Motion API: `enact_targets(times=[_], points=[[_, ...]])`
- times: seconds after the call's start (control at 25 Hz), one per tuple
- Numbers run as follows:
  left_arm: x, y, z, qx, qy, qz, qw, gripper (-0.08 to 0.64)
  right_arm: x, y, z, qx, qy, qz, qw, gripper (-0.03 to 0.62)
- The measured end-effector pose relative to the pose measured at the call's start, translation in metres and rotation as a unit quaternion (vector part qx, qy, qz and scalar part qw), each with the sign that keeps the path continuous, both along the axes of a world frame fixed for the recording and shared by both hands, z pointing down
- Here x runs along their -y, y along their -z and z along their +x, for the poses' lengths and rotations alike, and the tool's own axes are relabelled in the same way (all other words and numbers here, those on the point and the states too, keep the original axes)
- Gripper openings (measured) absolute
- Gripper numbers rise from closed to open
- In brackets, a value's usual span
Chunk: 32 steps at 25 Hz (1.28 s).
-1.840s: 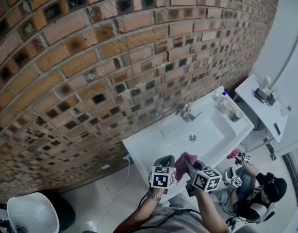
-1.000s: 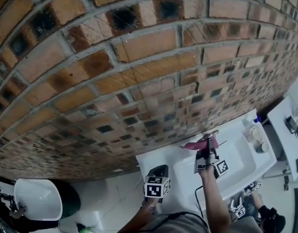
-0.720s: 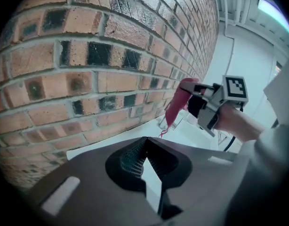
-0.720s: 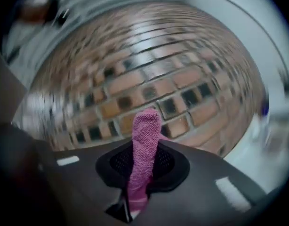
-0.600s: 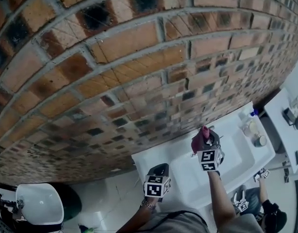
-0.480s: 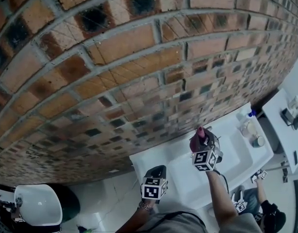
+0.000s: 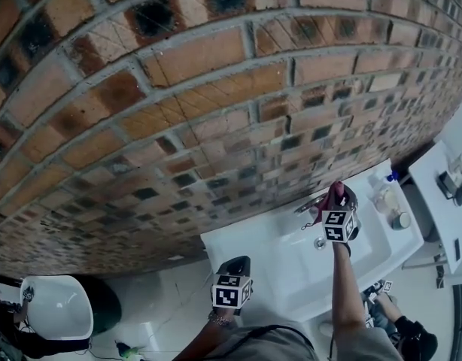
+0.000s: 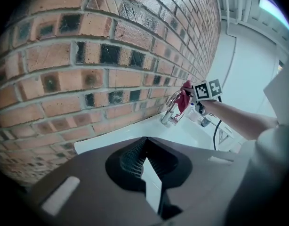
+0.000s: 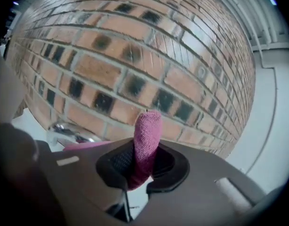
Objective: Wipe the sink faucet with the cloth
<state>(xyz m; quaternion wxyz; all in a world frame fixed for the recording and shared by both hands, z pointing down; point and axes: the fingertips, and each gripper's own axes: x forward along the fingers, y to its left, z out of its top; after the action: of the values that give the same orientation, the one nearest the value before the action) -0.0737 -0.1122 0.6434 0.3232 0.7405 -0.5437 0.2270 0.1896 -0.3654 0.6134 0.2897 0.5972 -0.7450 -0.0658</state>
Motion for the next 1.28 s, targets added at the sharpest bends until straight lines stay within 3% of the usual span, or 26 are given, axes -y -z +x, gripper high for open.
enact_targets(times=[0.16, 0.28, 0.36, 0.52, 0.6, 0.76, 0.84, 0.92, 1.04, 1.12, 1.2, 1.24, 1.28], points=[[0.001, 0.001, 0.006, 0.004, -0.007, 0.000, 1.0000, 0.020, 0.012, -0.047, 0.019, 0.008, -0.027, -0.051, 0.998, 0.032], [0.003, 0.004, 0.012, 0.008, -0.016, 0.002, 0.9998, 0.020, 0.017, -0.081, 0.023, 0.113, -0.029, -0.108, 0.987, 0.032], [0.001, 0.002, 0.017, 0.012, -0.023, -0.001, 0.9997, 0.020, 0.012, -0.110, 0.020, 0.143, -0.020, -0.156, 0.977, 0.032], [-0.004, -0.001, 0.031, 0.014, -0.039, -0.009, 0.9991, 0.020, -0.015, -0.140, 0.011, 0.147, -0.009, -0.182, 0.972, 0.032], [-0.003, -0.003, 0.035, 0.015, -0.044, -0.010, 0.9989, 0.020, -0.028, -0.152, 0.003, 0.128, 0.013, -0.197, 0.972, 0.035], [0.001, -0.006, 0.041, 0.011, -0.046, -0.012, 0.9988, 0.020, -0.061, -0.174, -0.009, 0.063, 0.062, -0.290, 0.953, 0.044], [0.004, -0.007, 0.046, 0.007, -0.048, -0.014, 0.9987, 0.020, -0.059, -0.154, 0.013, 0.060, 0.029, -0.263, 0.963, 0.046], [0.011, -0.006, 0.050, 0.003, -0.051, -0.012, 0.9986, 0.020, -0.046, -0.129, 0.050, 0.103, -0.047, -0.207, 0.972, 0.046], [0.020, 0.000, 0.055, -0.006, -0.053, -0.005, 0.9985, 0.020, -0.035, -0.126, 0.106, 0.135, -0.158, -0.167, 0.964, 0.046], [0.019, 0.003, 0.058, -0.010, -0.056, -0.003, 0.9984, 0.020, -0.039, -0.144, 0.119, 0.135, -0.179, -0.180, 0.958, 0.046], [0.017, 0.003, 0.059, -0.012, -0.057, -0.005, 0.9983, 0.020, -0.043, -0.160, 0.113, 0.212, -0.178, -0.178, 0.944, 0.036], [0.016, 0.002, 0.058, -0.012, -0.056, -0.007, 0.9983, 0.020, -0.044, -0.166, 0.109, 0.281, -0.184, -0.167, 0.927, 0.037], [0.015, 0.000, 0.057, -0.011, -0.055, -0.009, 0.9984, 0.020, -0.045, -0.171, 0.105, 0.356, -0.189, -0.158, 0.901, 0.037]])
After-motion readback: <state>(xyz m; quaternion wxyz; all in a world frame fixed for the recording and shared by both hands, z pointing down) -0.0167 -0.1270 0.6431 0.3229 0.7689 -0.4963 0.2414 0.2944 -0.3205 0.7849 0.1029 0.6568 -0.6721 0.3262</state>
